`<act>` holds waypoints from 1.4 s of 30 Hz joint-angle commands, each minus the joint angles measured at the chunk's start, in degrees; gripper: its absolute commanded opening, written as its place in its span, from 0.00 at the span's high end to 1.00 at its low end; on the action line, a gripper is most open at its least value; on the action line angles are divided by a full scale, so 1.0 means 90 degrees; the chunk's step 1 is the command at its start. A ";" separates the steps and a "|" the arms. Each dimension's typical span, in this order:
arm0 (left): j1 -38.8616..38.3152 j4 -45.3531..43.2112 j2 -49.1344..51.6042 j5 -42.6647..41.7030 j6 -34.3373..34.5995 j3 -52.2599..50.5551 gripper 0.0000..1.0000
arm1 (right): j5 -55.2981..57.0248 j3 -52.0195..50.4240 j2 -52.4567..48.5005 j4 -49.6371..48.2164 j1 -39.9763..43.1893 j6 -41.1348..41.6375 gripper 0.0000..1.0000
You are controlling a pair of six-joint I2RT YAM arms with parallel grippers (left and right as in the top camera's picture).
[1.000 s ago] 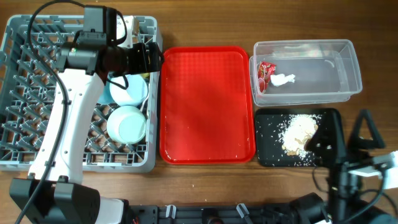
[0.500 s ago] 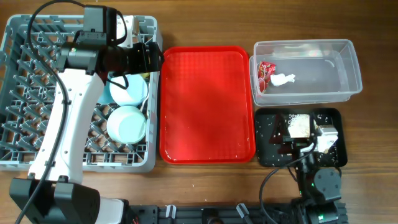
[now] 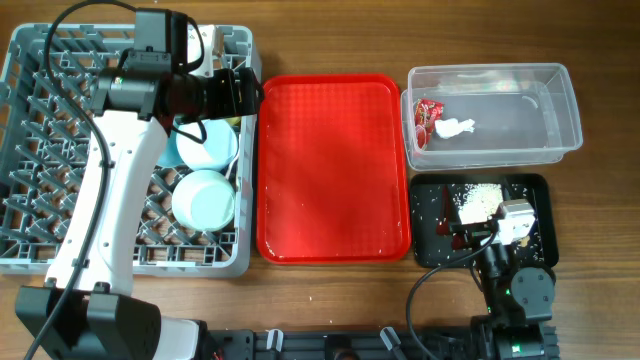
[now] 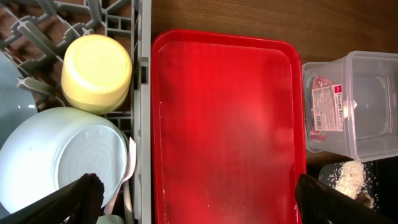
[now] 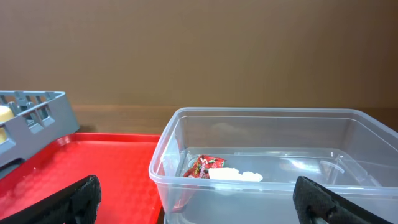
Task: Sort waste into correct bins and load items into the dishwasher rack
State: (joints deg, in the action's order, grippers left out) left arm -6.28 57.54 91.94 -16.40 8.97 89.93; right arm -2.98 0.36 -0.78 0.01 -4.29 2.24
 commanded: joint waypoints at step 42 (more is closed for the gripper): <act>0.0933 -0.6700 -1.0195 0.0481 0.0053 -0.9904 0.00 | -0.0107 -0.0007 0.0056 -0.0015 0.0034 -0.0083 0.00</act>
State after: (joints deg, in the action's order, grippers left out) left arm 1.69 -2.81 0.78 -13.89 9.37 3.86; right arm -3.01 0.36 -0.67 0.03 -4.29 2.24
